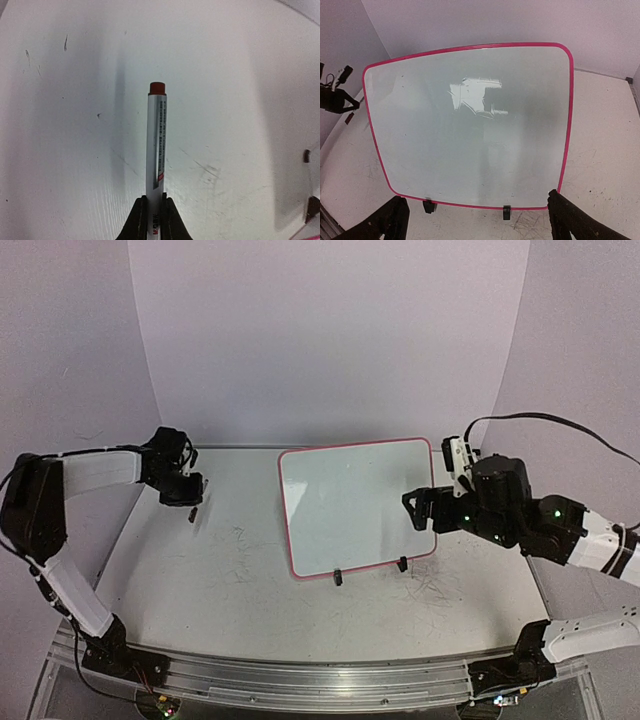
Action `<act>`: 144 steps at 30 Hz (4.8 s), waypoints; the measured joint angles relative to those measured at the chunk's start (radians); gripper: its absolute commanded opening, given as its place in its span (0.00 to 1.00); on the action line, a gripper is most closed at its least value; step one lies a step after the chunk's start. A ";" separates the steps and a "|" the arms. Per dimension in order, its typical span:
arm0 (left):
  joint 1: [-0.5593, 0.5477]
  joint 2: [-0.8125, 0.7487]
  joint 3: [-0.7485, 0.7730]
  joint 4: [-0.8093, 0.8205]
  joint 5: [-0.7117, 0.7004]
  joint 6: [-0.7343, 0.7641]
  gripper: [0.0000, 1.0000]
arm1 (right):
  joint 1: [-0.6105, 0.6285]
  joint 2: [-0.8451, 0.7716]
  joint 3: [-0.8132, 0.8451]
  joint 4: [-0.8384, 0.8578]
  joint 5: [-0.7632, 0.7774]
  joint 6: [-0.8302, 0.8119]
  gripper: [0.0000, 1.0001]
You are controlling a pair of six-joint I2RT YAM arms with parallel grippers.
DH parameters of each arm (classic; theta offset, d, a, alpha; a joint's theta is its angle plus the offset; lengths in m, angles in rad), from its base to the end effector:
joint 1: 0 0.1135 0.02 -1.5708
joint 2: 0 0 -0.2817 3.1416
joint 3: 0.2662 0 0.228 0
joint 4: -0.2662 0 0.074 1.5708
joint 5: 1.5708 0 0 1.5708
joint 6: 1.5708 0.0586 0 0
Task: Write a sentence on the whiteboard
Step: Pick up the whiteboard marker from the corner of the board, then pass from the left arm to the right, then open the pen cap from the whiteboard marker, then place the pen cap at the center of the board.
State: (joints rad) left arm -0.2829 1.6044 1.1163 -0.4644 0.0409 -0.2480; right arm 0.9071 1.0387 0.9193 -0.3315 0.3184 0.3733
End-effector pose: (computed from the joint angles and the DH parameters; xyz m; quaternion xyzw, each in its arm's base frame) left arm 0.3150 -0.0941 0.2369 0.0228 0.9521 -0.0986 0.2884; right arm 0.1496 0.1615 0.3331 -0.1394 0.8292 0.2055 0.5008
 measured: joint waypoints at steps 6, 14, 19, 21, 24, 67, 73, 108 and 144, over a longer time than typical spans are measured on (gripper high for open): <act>-0.218 -0.397 -0.127 0.069 0.035 -0.087 0.00 | -0.010 0.267 0.226 -0.014 -0.148 0.004 0.95; -0.614 -0.527 -0.167 0.210 0.054 -0.045 0.00 | -0.024 0.386 0.386 0.008 -0.514 0.049 0.94; -0.746 -0.354 -0.112 0.217 0.016 0.086 0.00 | -0.098 0.386 0.437 0.054 -0.741 0.073 0.88; -0.758 -0.297 -0.083 0.218 0.007 0.138 0.00 | -0.129 0.387 0.438 0.059 -0.806 0.076 0.86; -0.763 -0.246 -0.039 0.217 0.000 0.201 0.00 | -0.153 0.395 0.425 0.061 -0.850 0.075 0.85; -0.745 -0.217 -0.032 0.245 0.137 0.135 0.63 | -0.207 0.352 0.079 0.413 -1.130 0.230 0.00; -0.703 -0.212 -0.045 0.262 0.297 0.090 0.51 | -0.206 0.325 0.078 0.414 -1.133 0.229 0.00; -0.635 -0.350 -0.224 0.304 0.314 0.164 0.00 | -0.310 0.174 0.027 0.443 -1.129 0.230 0.00; -0.486 0.123 -0.249 0.128 -0.578 -0.414 0.15 | -0.354 0.073 -0.011 0.380 -1.071 0.220 0.00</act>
State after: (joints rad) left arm -0.7692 1.7271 0.8670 -0.3368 -0.5376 -0.6619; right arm 0.5529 1.1119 0.9081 0.0485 -0.7521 0.5930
